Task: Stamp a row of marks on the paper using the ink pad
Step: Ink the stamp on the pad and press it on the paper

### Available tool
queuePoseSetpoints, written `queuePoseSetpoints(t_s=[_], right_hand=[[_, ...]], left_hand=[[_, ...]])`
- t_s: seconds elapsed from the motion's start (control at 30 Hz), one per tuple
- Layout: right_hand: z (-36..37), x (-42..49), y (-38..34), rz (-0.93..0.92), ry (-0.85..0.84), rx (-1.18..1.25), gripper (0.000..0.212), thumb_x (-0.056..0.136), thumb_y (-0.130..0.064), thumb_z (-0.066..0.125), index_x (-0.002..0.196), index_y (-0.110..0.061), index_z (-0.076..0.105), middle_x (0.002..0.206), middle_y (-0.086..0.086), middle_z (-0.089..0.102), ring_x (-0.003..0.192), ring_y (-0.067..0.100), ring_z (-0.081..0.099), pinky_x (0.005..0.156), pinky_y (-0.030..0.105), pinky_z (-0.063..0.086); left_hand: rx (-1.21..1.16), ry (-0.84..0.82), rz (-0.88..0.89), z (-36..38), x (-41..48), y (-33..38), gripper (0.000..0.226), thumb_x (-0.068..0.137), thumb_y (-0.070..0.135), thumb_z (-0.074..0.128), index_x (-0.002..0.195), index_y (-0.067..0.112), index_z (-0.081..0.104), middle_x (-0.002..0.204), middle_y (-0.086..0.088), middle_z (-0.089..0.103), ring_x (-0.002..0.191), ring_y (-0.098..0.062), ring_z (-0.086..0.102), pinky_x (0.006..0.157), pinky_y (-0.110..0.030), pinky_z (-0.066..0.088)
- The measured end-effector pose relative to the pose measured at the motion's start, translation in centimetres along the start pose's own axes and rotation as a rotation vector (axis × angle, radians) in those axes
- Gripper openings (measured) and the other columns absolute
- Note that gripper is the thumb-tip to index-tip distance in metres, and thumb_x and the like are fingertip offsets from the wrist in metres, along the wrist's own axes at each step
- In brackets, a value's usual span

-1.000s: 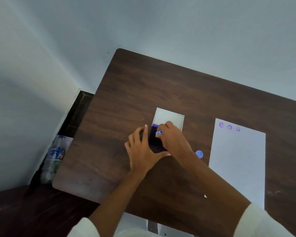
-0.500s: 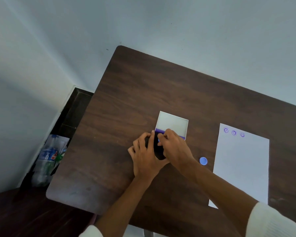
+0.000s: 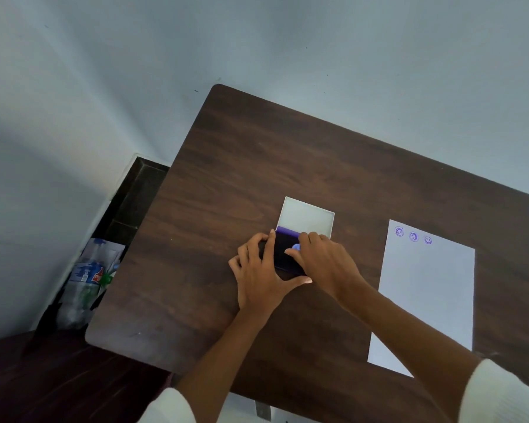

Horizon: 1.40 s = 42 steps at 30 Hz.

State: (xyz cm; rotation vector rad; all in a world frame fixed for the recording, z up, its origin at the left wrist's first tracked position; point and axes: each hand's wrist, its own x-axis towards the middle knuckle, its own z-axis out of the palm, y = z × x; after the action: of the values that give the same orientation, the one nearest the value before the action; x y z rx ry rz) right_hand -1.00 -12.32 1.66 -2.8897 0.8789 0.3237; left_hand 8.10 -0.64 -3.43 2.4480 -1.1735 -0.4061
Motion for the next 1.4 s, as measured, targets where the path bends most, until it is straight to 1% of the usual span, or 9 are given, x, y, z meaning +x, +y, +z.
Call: queuePoseSetpoints(t_s=[0.2, 0.33, 0.47, 0.57, 0.7, 0.87, 1.07, 1.27, 1.4], right_hand=[[1.1, 0.5, 1.2, -0.079, 0.063, -0.215, 0.047, 0.098, -0.047, 0.025, 0.077, -0.016, 0.053, 0.064, 0.002, 0.065, 0.048, 0.019, 0.056, 0.039, 0.026, 0.037], [1.7, 1.0, 0.6, -0.007, 0.106, -0.216, 0.037, 0.094, -0.041, 0.048, 0.067, -0.017, 0.052, 0.053, 0.001, 0.061, 0.04, 0.019, 0.054, 0.037, 0.023, 0.034], [2.2, 0.9, -0.2, 0.075, 0.009, -0.132, 0.025, 0.087, -0.037, 0.064, 0.079, -0.015, 0.056, 0.066, 0.004, 0.068, 0.047, 0.02, 0.061, 0.039, 0.027, 0.044], [1.9, 0.7, -1.0, 0.099, -0.039, -0.157, 0.023, 0.096, -0.035, 0.05, 0.088, -0.014, 0.054, 0.076, 0.005, 0.068, 0.058, 0.022, 0.065, 0.048, 0.032, 0.05], [0.9, 0.6, -1.8, 0.226, -0.018, -0.087, 0.042, 0.1, -0.048, 0.029, 0.085, -0.016, 0.052, 0.074, 0.004, 0.068, 0.057, 0.021, 0.062, 0.05, 0.03, 0.043], [0.4, -2.2, -0.5, 0.399, 0.012, 0.123, 0.044, 0.098, -0.052, 0.026, 0.094, -0.016, 0.052, 0.076, 0.0, 0.07, 0.053, 0.015, 0.06, 0.054, 0.027, 0.054], [0.5, -3.4, -0.2, 0.335, 0.001, 0.122, 0.038, 0.099, -0.048, 0.03, 0.095, -0.016, 0.051, 0.077, 0.0, 0.071, 0.054, 0.015, 0.061, 0.057, 0.028, 0.056], [1.9, -2.7, -0.4, 0.259, -0.087, 0.067, 0.034, 0.098, -0.049, 0.031, 0.098, -0.018, 0.046, 0.08, 0.001, 0.07, 0.05, 0.012, 0.051, 0.05, 0.025, 0.043], [2.4, -2.4, -0.2, 0.269, -0.113, 0.101, 0.03, 0.098, -0.047, 0.033, 0.099, -0.019, 0.044, 0.084, 0.002, 0.071, 0.05, 0.012, 0.051, 0.05, 0.025, 0.044]], left_hand=[[0.006, 0.0, -0.011, 0.4, 0.1, -0.1, 0.111, 0.059, 0.101, 0.034, 0.139, 0.025, 0.051, 0.136, -0.005, 0.051, 0.118, -0.024, 0.047, 0.09, -0.047, 0.042], [0.007, 0.029, -0.008, 0.6, 0.1, -0.1, 0.111, 0.057, 0.099, 0.044, 0.137, 0.024, 0.053, 0.134, -0.005, 0.052, 0.116, -0.024, 0.048, 0.088, -0.046, 0.043], [0.01, 0.054, -0.014, 0.9, 0.2, -0.2, 0.106, 0.058, 0.095, 0.044, 0.136, 0.024, 0.054, 0.133, -0.005, 0.054, 0.116, -0.024, 0.049, 0.088, -0.045, 0.043], [0.01, 0.045, -0.009, 0.7, 0.1, -0.1, 0.103, 0.057, 0.09, 0.05, 0.137, 0.024, 0.052, 0.133, -0.004, 0.053, 0.117, -0.023, 0.048, 0.088, -0.044, 0.041], [0.007, 0.025, -0.011, 0.0, 0.0, 0.1, 0.101, 0.058, 0.085, 0.057, 0.138, 0.023, 0.053, 0.133, -0.005, 0.054, 0.116, -0.025, 0.05, 0.087, -0.045, 0.04], [0.031, 0.014, -0.013, -0.4, -0.1, 0.3, 0.107, 0.058, 0.088, 0.06, 0.141, 0.022, 0.049, 0.137, -0.008, 0.051, 0.12, -0.029, 0.049, 0.091, -0.05, 0.042], [0.01, -0.003, 0.021, -0.7, -0.2, 0.1, 0.109, 0.063, 0.09, 0.049, 0.146, 0.02, 0.045, 0.139, -0.01, 0.049, 0.122, -0.029, 0.048, 0.094, -0.049, 0.04], [0.069, -0.027, 0.106, -0.7, 0.3, -1.3, 0.11, 0.067, 0.095, 0.03, 0.148, 0.022, 0.041, 0.138, -0.007, 0.048, 0.116, -0.024, 0.049, 0.088, -0.04, 0.042], [0.07, -0.013, 0.111, -0.4, 0.4, -1.4, 0.107, 0.068, 0.093, 0.034, 0.146, 0.022, 0.044, 0.135, -0.007, 0.05, 0.112, -0.023, 0.049, 0.085, -0.039, 0.042]])
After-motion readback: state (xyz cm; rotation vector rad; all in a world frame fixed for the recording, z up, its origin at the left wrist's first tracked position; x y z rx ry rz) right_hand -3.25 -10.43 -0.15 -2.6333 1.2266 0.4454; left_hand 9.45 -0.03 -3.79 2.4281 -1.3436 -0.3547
